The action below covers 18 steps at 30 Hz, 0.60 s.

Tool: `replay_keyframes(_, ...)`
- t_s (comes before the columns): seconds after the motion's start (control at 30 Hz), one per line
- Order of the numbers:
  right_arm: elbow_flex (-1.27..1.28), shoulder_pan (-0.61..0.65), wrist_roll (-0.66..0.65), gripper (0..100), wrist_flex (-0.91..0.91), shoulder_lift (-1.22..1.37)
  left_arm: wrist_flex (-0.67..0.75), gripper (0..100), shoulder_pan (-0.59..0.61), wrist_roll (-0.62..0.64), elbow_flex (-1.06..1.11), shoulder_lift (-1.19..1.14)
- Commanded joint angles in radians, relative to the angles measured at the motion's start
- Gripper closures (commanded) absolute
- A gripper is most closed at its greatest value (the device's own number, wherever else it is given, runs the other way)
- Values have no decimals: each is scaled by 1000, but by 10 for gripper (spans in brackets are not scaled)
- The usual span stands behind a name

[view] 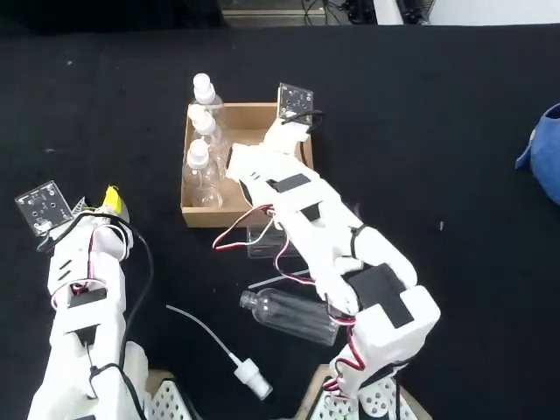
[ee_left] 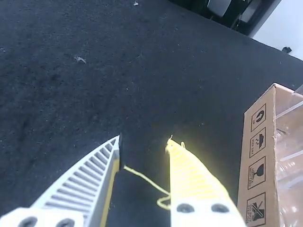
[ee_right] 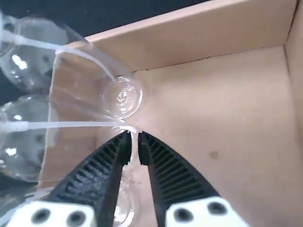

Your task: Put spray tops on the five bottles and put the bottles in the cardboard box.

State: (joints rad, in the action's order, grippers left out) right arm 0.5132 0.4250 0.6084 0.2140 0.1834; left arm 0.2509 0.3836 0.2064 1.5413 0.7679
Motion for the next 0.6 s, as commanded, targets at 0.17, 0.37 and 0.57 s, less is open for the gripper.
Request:
replay_keyframes(0.17,22,-34,-114,986,107,-289,28,971,5,-9,-10,9)
replay_keyframes(0.37,68,-32,-373,986,187,-326,26,971,5,-9,-10,9)
replay_keyframes(0.57,65,-35,-379,986,222,-334,28,971,7,-9,-10,9)
